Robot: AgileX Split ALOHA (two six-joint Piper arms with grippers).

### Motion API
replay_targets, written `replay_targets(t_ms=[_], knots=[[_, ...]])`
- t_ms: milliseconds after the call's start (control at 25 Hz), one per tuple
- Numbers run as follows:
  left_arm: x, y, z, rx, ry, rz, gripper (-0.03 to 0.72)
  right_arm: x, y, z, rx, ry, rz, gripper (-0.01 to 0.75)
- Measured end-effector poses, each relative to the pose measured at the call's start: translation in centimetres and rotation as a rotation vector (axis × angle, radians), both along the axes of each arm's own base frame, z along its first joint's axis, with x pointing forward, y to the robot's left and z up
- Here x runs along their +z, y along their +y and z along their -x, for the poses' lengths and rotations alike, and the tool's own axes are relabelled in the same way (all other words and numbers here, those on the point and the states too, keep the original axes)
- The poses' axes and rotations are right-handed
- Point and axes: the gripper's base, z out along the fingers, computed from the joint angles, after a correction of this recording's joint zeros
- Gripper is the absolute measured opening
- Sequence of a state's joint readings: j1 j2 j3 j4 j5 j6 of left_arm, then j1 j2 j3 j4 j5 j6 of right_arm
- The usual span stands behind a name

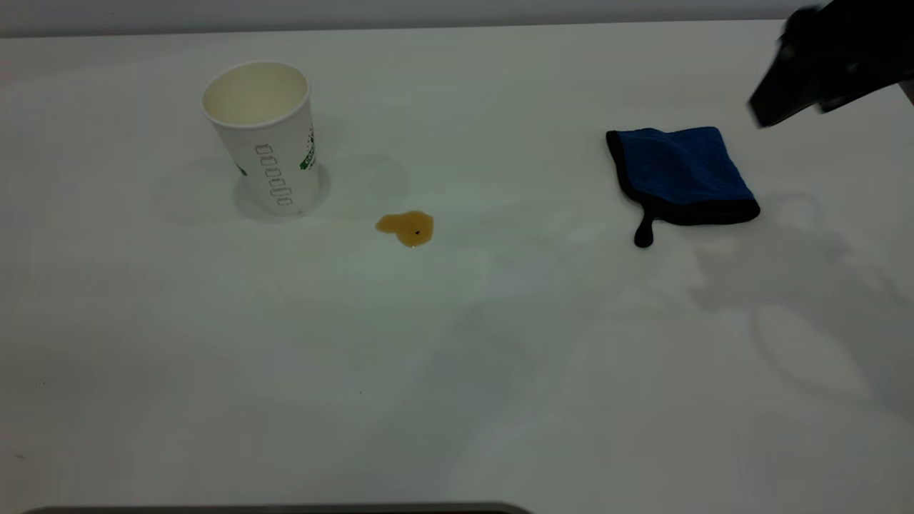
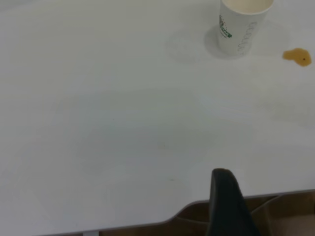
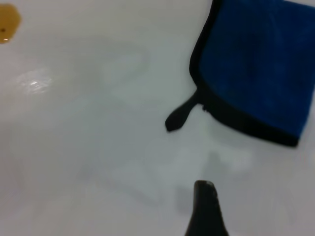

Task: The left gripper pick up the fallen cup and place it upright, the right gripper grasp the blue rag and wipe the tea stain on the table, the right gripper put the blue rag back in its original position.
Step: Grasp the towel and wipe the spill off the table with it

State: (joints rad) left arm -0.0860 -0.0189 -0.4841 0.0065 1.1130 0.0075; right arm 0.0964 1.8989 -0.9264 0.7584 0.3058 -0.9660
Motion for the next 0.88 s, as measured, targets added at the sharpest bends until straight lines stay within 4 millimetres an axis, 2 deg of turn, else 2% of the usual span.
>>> replay_targets(t_ms=[200, 480, 720, 880], knots=[[0.0, 0.0, 0.0, 0.000, 0.000, 0.000, 0.466, -3.7, 0.5, -4.3, 0.015, 0.004, -0.007, 0.597], [0.0, 0.0, 0.0, 0.000, 0.000, 0.000, 0.466, -8.7, 1.4, -8.0, 0.080, -0.006, 0.031, 0.596], [0.0, 0.0, 0.0, 0.000, 0.000, 0.000, 0.466, -12.5, 2.4, -8.7, 0.118, -0.024, 0.111, 0.596], [0.0, 0.0, 0.0, 0.000, 0.000, 0.000, 0.466, -13.3, 2.8, -8.7, 0.125, -0.031, 0.133, 0.590]])
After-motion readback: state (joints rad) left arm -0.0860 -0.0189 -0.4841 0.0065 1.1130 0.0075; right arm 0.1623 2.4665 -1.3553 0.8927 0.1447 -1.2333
